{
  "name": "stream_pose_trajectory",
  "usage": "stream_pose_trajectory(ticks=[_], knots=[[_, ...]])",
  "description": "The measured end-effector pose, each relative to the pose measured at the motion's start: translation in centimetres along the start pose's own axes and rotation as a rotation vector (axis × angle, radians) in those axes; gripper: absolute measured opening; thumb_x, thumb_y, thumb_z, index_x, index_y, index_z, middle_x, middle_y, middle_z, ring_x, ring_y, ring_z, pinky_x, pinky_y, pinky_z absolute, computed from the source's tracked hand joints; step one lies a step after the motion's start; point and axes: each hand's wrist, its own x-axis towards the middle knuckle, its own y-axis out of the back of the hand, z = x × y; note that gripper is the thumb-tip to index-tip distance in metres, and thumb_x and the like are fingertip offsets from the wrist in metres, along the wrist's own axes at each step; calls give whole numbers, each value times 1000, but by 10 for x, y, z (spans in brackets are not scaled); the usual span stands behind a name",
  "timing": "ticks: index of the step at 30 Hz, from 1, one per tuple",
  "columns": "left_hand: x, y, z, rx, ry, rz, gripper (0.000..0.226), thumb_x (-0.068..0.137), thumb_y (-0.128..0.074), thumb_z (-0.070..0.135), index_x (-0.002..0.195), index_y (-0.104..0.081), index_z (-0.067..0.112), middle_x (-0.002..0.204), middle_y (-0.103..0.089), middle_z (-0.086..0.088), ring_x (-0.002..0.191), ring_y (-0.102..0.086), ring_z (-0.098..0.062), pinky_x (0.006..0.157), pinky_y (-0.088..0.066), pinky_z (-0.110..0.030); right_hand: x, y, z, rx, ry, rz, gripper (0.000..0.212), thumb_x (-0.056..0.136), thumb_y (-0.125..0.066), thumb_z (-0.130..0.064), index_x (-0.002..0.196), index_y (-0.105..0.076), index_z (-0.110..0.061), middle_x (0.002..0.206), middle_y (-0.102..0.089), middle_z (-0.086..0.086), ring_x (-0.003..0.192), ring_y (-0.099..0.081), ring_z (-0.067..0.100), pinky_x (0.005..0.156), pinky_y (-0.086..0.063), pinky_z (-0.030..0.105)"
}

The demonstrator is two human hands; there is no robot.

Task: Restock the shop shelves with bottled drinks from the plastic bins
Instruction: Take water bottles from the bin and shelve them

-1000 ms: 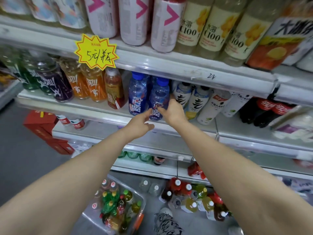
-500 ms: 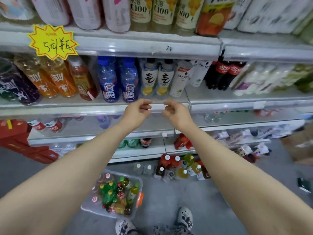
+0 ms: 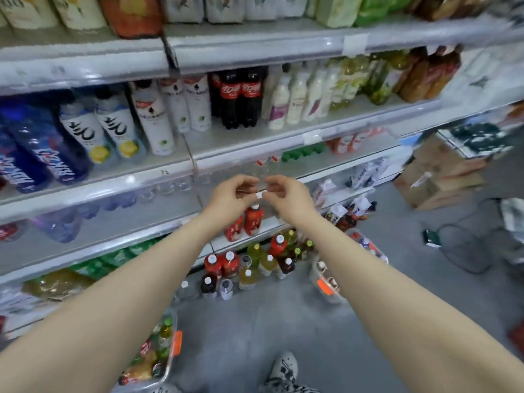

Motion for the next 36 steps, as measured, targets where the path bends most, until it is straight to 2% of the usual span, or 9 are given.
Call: stream_pose_trajectory(ticks=[4,7,12,19,23,28,31,34,36], knots=[[20,-86,25,22,-75,-90,33,89,-63,-3,111,-61,22,102,-66,6,98,-63,-8,94,-50,-26,-12,68,64,6,-87,42,36,93,-69,-19,128,-64,-13,117,-71,4,106,-66,17,100,-52,36],[33,-141,40,46,-98,-154,31,90,-65,2,112,-63,23,106,-68,3,103,-65,-13,97,-52,-31,-25,115,104,-28,-159,63,39,95,-67,-20,133,-62,-13,122,-69,2,111,-65,17,98,-49,28],[59,-211,54,76,-116,-287,30,90,-66,6,106,-62,31,101,-66,9,100,-65,-11,96,-52,-32,-34,167,162,23,-276,163,34,93,-70,-21,127,-66,-15,114,-71,2,105,-66,16,100,-50,33],[112,-291,45,115,-83,-437,29,88,-64,0,111,-64,17,97,-66,5,95,-64,-14,90,-49,-19,-21,191,255,115,-439,212,30,85,-73,-22,116,-70,-19,100,-73,-4,100,-70,19,96,-55,44],[161,-330,35,116,-66,-504,28,89,-66,2,115,-65,11,96,-63,10,85,-57,9,78,-41,1,4,210,301,77,-554,206,30,90,-71,-17,119,-70,-16,112,-74,3,100,-69,18,93,-53,34],[222,-372,6,140,10,-585,29,89,-67,6,116,-65,17,106,-68,7,95,-62,3,91,-49,-14,37,225,352,44,-683,179,23,93,-70,-21,107,-71,-3,102,-73,17,96,-67,34,84,-48,38],[254,-401,-12,159,66,-648,30,89,-67,4,115,-66,18,104,-66,11,95,-62,1,88,-47,-9,59,231,388,46,-731,137,23,92,-70,-16,113,-70,-8,105,-73,13,99,-68,32,88,-49,38],[270,-427,-30,143,112,-680,34,87,-67,-2,113,-65,18,101,-65,9,94,-62,-4,92,-50,-19,70,225,424,61,-802,109,25,91,-70,-15,115,-71,-14,107,-74,9,101,-68,31,91,-52,40],[276,-446,-49,147,156,-690,34,87,-67,-4,117,-65,13,102,-65,5,91,-61,-1,90,-50,-16,74,219,450,64,-814,87,28,90,-70,-14,117,-71,-16,110,-74,6,102,-69,27,86,-50,32]])
